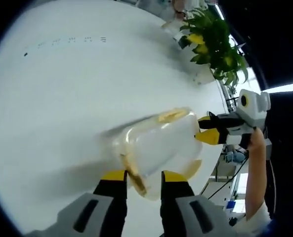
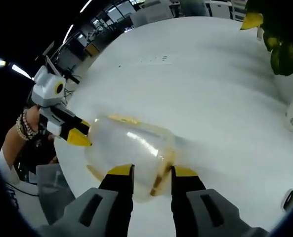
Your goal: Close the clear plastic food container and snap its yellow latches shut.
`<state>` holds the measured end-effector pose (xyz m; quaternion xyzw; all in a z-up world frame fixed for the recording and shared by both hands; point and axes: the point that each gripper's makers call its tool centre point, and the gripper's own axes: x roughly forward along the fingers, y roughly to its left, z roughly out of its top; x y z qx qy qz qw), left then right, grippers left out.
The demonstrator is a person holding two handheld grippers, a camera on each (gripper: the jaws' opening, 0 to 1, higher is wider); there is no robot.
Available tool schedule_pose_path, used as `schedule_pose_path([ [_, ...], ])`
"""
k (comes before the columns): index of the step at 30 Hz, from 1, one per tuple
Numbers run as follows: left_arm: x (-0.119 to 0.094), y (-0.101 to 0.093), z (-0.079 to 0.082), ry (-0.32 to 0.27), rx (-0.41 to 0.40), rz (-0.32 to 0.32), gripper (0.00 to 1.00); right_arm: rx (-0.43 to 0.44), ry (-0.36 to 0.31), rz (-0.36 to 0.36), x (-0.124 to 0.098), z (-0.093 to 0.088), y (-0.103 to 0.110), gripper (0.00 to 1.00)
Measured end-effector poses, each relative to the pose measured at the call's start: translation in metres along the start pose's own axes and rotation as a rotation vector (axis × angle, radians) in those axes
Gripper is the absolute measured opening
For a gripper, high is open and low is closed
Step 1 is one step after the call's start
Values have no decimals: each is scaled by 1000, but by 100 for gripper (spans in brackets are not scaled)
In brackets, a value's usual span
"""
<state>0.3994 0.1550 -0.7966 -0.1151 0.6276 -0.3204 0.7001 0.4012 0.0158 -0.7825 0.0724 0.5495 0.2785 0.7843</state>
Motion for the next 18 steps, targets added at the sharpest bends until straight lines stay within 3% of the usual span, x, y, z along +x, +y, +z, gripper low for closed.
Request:
schedule_pose_path([
  [17, 5, -6, 0, 19, 24, 4, 19, 29, 1, -7, 2, 1, -1, 25],
  [18, 6, -6, 0, 22, 27, 10, 19, 57, -16, 86, 5, 3, 15, 24],
])
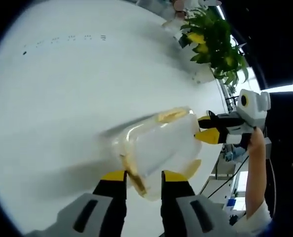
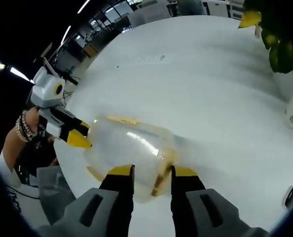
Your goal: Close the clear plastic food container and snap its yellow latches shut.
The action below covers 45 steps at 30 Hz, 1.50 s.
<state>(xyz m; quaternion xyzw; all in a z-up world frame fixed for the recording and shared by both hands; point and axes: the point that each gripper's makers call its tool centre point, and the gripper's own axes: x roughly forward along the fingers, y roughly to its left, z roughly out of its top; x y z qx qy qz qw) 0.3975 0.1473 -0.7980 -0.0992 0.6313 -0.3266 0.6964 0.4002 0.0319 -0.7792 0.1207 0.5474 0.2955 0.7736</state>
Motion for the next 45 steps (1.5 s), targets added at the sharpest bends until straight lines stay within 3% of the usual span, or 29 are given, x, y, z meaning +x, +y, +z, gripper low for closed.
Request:
schedule_pose_path([
  [1, 0, -1, 1, -1, 3, -5, 19, 24, 0, -65, -4, -1, -14, 24],
  [19, -7, -4, -3, -4, 6, -5, 20, 8, 2, -78, -12, -1, -24, 25],
  [32, -11, -1, -2, -41, 18, -16, 21, -17, -1, -108, -11, -6, -17, 27],
  [36, -14, -1, -1, -82, 55, -9, 21, -101, 3, -144, -11, -3, -16, 27],
  [40, -15, -1, -1, -139, 141, -19, 23, -219, 16, -208, -12, 2, -12, 28],
  [43, -24, 2, -1, -164, 150, -19, 19, -298, 46, -298, -19, 3, -19, 34],
  [45, -35, 0, 11, -245, 131, -45, 18, -359, -28, -350, -27, 22, -17, 35],
])
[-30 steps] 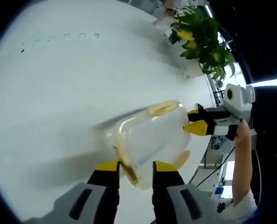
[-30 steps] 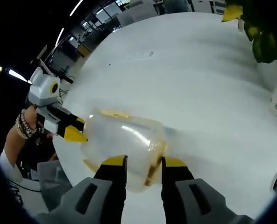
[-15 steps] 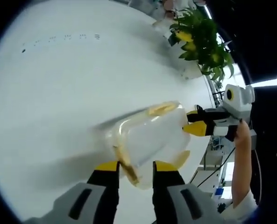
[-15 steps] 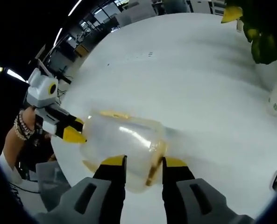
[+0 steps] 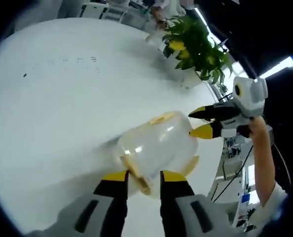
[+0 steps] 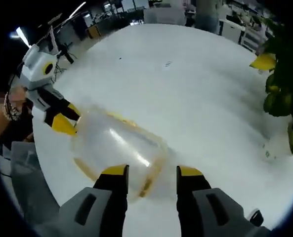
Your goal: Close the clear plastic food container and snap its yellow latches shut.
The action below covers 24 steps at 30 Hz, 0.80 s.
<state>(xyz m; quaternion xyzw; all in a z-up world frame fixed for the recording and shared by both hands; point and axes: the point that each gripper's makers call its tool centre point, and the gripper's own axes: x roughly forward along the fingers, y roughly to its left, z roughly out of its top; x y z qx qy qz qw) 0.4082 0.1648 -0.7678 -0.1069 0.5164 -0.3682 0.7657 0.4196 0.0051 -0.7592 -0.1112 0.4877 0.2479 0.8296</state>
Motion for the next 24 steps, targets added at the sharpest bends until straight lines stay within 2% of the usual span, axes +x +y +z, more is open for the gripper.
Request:
schedule_pose_path([
  [2, -9, 3, 12, -62, -19, 11, 15, 14, -65, -3, -8, 17, 2, 32],
  [5, -17, -5, 27, -160, 46, 2, 5, -54, -119, -5, -12, 34, 7, 20],
  [7, -17, -15, 25, -166, 68, -13, 1, -74, -118, 11, -10, 37, 16, 16],
  [10, -9, -27, 24, -177, 180, 4, 0, -103, -116, 26, -2, 43, 25, 17],
  [14, 3, -44, 22, -196, 281, 12, 0, -145, -116, 41, 4, 47, 34, 10],
  [18, 13, -58, 21, -203, 315, -4, 0, -156, -124, 63, 6, 51, 39, 0],
  [20, 18, -61, 20, -203, 317, -7, 0, -153, -124, 74, 8, 52, 41, 0],
  [24, 29, -69, 16, -215, 231, -60, 0, -145, -117, 112, 16, 55, 47, 0],
])
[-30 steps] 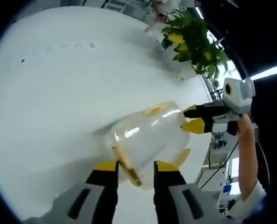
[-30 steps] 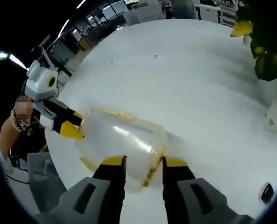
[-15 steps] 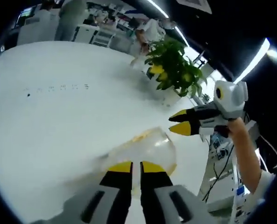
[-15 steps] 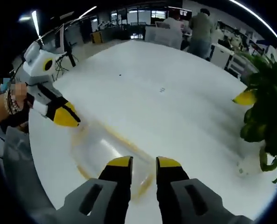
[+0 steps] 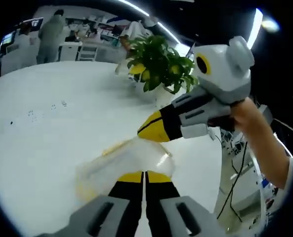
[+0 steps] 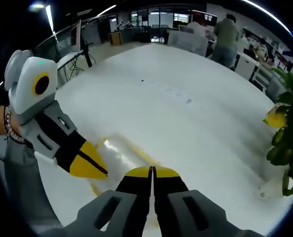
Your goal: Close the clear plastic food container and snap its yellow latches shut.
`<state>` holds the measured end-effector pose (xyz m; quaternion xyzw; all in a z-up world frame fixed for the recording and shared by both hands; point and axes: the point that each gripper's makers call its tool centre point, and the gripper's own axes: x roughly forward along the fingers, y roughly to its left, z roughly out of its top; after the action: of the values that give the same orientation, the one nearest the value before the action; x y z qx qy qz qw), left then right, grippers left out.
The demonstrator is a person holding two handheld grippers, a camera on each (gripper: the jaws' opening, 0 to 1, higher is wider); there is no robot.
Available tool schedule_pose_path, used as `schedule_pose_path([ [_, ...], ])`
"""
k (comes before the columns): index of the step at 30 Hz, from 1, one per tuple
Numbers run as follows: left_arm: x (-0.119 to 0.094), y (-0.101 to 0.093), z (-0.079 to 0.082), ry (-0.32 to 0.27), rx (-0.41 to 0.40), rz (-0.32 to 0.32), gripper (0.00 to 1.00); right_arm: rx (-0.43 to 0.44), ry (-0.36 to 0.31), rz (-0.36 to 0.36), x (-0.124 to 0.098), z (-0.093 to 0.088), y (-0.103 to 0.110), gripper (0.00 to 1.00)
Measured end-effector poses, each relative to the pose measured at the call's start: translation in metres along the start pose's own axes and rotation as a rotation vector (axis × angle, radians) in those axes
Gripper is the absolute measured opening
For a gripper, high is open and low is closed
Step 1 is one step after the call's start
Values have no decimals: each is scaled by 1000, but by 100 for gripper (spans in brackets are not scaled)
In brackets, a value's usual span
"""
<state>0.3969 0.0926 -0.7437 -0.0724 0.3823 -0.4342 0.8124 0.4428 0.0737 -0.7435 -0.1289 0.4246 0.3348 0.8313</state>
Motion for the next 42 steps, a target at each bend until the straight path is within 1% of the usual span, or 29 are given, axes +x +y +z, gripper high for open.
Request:
schedule_pose_path([
  [3, 6, -2, -6, 10, 7, 5, 0, -14, 22, 44, 11, 1, 9, 0],
  [5, 9, -2, -10, 17, 14, 11, 0, -25, 34, 50, 15, -1, 12, 0],
  [8, 11, -4, -12, 18, 4, 2, 0, -31, 49, 72, 22, -2, 20, 0],
  [11, 11, -5, -14, 22, 4, 1, 0, -42, 67, 90, 26, -5, 28, 0],
  [14, 12, -5, -16, 22, -15, -5, 0, -53, 80, 100, 30, -6, 33, 0],
  [17, 13, -6, -20, 30, -18, -11, 0, -56, 76, 100, 30, -5, 33, 0],
  [18, 13, -6, -21, 34, -17, -13, 0, -54, 75, 98, 30, -4, 33, 0],
  [21, 15, -8, -28, 42, -18, -16, 0, -66, 39, 39, 31, 3, 23, 0],
  [22, 16, -13, -28, 21, -34, -42, 0, -62, 25, 29, 32, 7, 20, 0],
  [23, 15, -15, -31, 32, -47, -49, 0, -55, 21, 30, 32, 8, 18, 0],
  [24, 16, -17, -32, 30, -61, -60, 0, -45, 16, 31, 32, 10, 18, 0],
  [26, 15, -18, -30, 18, -53, -53, 0, -43, 17, 26, 32, 11, 17, 0],
  [30, 11, -21, -32, 20, -56, -55, 0, -31, 4, 18, 35, 17, 11, 0],
  [32, 11, -24, -35, 33, -56, -69, 0, -29, -3, -2, 37, 20, 6, 0],
  [33, 12, -26, -37, 37, -50, -71, 0, -24, -9, -19, 37, 22, 0, 0],
  [34, 12, -26, -41, 47, -23, -64, 0, -17, -13, -26, 38, 24, -1, 0],
  [35, 13, -26, -37, 15, -10, -64, 0, -9, -16, -28, 38, 24, -2, 0],
  [36, 13, -26, -39, 36, -11, -60, 0, 12, -24, -17, 39, 25, -2, 0],
  [38, 12, -26, -39, 39, -8, -59, 0, 60, -29, -5, 42, 26, -2, 0],
  [40, 12, -25, -39, 41, 12, -51, 0, 69, -23, -15, 44, 25, -6, 0],
  [42, 13, -25, -40, 39, 26, -47, 0, 78, -16, -44, 46, 25, -13, 0],
])
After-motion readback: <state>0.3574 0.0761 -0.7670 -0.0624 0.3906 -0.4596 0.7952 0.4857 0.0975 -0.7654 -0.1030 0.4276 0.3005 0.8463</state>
